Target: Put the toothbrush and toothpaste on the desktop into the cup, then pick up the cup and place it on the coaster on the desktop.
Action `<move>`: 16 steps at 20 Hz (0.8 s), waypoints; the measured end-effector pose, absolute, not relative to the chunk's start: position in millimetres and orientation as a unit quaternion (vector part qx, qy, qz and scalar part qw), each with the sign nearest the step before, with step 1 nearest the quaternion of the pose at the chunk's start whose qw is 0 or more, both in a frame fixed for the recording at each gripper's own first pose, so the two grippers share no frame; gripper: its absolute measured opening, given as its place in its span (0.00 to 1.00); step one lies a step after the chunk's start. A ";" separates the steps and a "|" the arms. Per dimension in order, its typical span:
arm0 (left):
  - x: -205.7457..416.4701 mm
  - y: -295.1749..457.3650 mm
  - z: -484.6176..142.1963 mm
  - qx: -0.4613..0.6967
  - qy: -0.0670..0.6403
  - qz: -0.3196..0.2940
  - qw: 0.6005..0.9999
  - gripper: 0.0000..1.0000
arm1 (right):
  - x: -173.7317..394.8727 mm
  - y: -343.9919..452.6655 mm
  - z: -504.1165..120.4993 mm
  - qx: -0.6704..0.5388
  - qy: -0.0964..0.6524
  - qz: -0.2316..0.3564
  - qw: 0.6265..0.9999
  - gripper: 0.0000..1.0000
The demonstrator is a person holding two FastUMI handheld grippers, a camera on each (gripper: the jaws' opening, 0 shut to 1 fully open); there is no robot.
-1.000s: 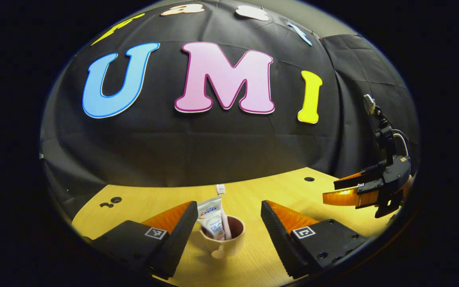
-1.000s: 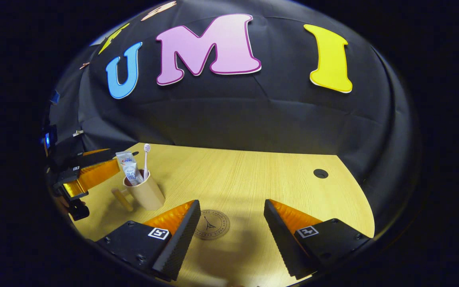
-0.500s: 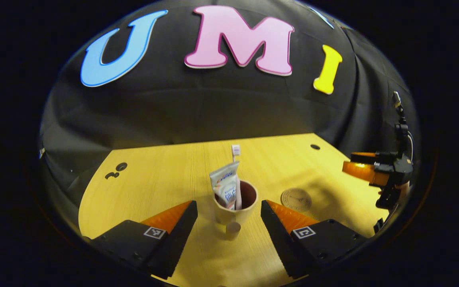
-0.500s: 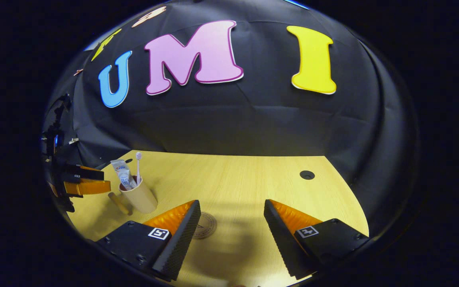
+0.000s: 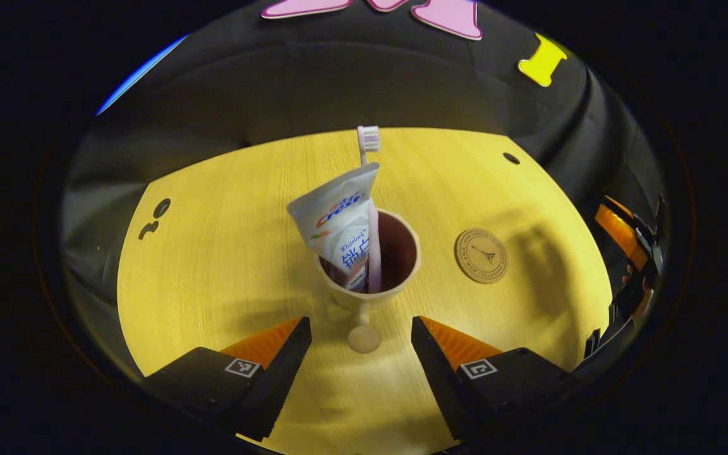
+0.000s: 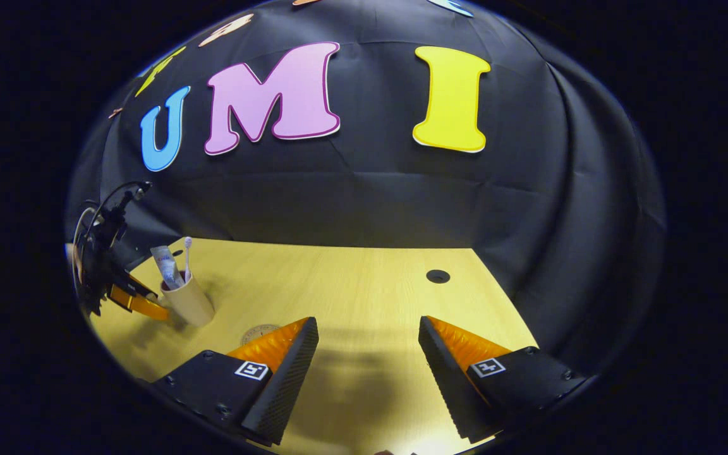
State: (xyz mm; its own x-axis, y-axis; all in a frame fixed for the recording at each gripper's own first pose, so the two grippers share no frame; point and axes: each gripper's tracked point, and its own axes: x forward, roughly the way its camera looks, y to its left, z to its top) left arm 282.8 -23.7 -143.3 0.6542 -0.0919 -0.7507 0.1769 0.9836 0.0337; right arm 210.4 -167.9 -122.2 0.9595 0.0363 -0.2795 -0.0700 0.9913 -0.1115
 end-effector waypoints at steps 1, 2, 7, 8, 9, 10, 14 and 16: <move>284.5 -25.1 -146.5 0.056 0.422 -0.076 0.902 0.98 | 207.4 -171.4 -123.8 -0.062 0.143 0.025 0.987 0.98; 286.6 -26.0 -148.7 0.060 0.433 -0.079 0.896 0.98 | 204.1 -174.5 -126.8 -0.062 0.148 0.024 0.987 0.98; 296.4 -24.8 -160.1 0.088 0.481 -0.083 0.868 0.98 | 192.4 -187.8 -139.3 -0.046 0.166 0.011 0.985 0.99; 298.6 -24.9 -162.1 0.088 0.491 -0.081 0.863 0.98 | 191.4 -188.0 -139.3 -0.044 0.166 0.010 0.985 0.98; 299.0 -24.6 -164.7 0.087 0.501 -0.081 0.857 0.96 | 191.6 -188.3 -139.3 -0.044 0.165 0.009 0.985 0.98; 301.6 -24.7 -165.9 0.089 0.507 -0.082 0.854 0.94 | 192.3 -188.1 -138.2 -0.046 0.163 0.009 0.986 0.98; 307.3 -23.0 -172.8 0.091 0.527 -0.082 0.841 0.74 | 191.6 -185.9 -137.1 -0.052 0.160 0.013 0.986 0.98; 306.4 -24.0 -176.8 0.094 0.536 -0.085 0.835 0.58 | 190.4 -185.1 -135.7 -0.054 0.158 0.014 0.986 0.98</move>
State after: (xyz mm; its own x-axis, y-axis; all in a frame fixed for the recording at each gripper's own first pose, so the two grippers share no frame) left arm 306.4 -24.0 -176.8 0.4115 -0.0404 -0.9105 0.2428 0.9678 0.0668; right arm 190.4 -185.1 -135.7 0.9496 0.0112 -0.3132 -0.0453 0.9938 -0.1018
